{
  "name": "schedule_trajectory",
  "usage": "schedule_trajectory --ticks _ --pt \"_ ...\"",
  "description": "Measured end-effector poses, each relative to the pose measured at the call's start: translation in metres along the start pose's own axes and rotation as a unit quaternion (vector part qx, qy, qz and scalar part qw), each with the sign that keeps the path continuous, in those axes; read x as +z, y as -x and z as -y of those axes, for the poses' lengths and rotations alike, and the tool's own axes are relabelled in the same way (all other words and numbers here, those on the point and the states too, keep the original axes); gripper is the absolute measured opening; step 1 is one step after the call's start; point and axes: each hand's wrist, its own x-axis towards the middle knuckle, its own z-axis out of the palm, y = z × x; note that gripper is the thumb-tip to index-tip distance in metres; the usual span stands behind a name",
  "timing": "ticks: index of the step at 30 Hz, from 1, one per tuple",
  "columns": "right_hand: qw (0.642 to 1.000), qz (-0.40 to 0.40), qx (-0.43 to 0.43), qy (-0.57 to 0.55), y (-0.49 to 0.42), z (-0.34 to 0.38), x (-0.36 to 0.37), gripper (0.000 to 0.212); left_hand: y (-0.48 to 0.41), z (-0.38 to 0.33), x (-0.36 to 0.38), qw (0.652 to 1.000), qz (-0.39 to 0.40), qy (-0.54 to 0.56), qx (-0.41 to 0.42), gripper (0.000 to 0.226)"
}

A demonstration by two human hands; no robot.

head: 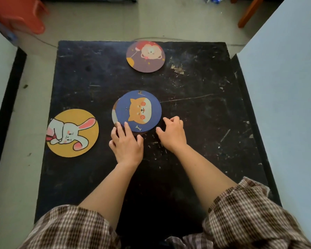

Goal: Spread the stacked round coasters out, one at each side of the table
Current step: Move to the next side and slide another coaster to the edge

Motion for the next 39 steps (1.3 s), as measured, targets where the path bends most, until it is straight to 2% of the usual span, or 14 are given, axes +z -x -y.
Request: schedule_trajectory --ticks 2,4,8,10,14,19,21,23,25,28,30,33,37,39 --pt "1.000 0.000 0.012 -0.025 -0.007 0.005 0.002 0.050 0.000 -0.003 0.003 1.000 0.005 -0.007 -0.010 0.067" --pt "0.992 -0.008 0.055 -0.109 -0.012 0.010 0.004 0.050 0.000 -0.005 0.004 1.000 0.004 -0.005 -0.014 0.065" --pt "0.930 -0.050 0.184 -0.314 -0.024 0.022 0.003 0.028 -0.001 -0.003 0.005 1.000 -0.001 0.014 -0.025 0.063" --pt "0.915 -0.044 0.204 -0.344 -0.031 0.026 0.001 0.018 -0.001 -0.002 0.005 0.999 -0.001 0.019 -0.027 0.061" --pt "0.901 0.014 0.233 -0.366 -0.037 0.027 -0.003 0.028 -0.002 -0.001 0.002 0.999 -0.005 0.040 -0.037 0.057" --pt "0.851 0.069 0.259 -0.451 -0.019 0.015 -0.016 0.031 0.007 -0.005 -0.004 0.987 -0.032 0.131 -0.086 0.053" --pt "0.838 0.077 0.270 -0.468 -0.005 0.006 -0.019 0.027 0.015 -0.010 -0.005 0.972 -0.030 0.188 -0.142 0.050" --pt "0.826 0.085 0.283 -0.479 0.011 -0.007 -0.021 0.024 0.027 -0.017 -0.005 0.933 0.000 0.303 -0.196 0.050" --pt "0.810 0.098 0.302 -0.493 0.030 -0.021 -0.023 0.030 0.042 -0.021 -0.001 0.891 0.030 0.405 -0.203 0.052" --pt "0.790 0.124 0.316 -0.511 0.060 -0.042 -0.024 0.037 0.068 -0.022 0.008 0.869 0.050 0.452 -0.194 0.057" --pt "0.788 0.148 0.311 -0.510 0.081 -0.056 -0.024 0.036 0.085 -0.019 0.015 0.866 0.059 0.455 -0.197 0.060" --pt "0.804 0.167 0.292 -0.490 0.110 -0.080 -0.023 0.020 0.113 -0.010 0.025 0.877 0.063 0.441 -0.178 0.057" --pt "0.825 0.108 0.283 -0.477 0.131 -0.113 -0.025 0.016 0.150 0.005 0.033 0.878 0.096 0.450 -0.130 0.057" --pt "0.847 0.089 0.278 -0.445 0.140 -0.128 -0.027 0.016 0.163 0.012 0.037 0.885 0.114 0.437 -0.114 0.057"
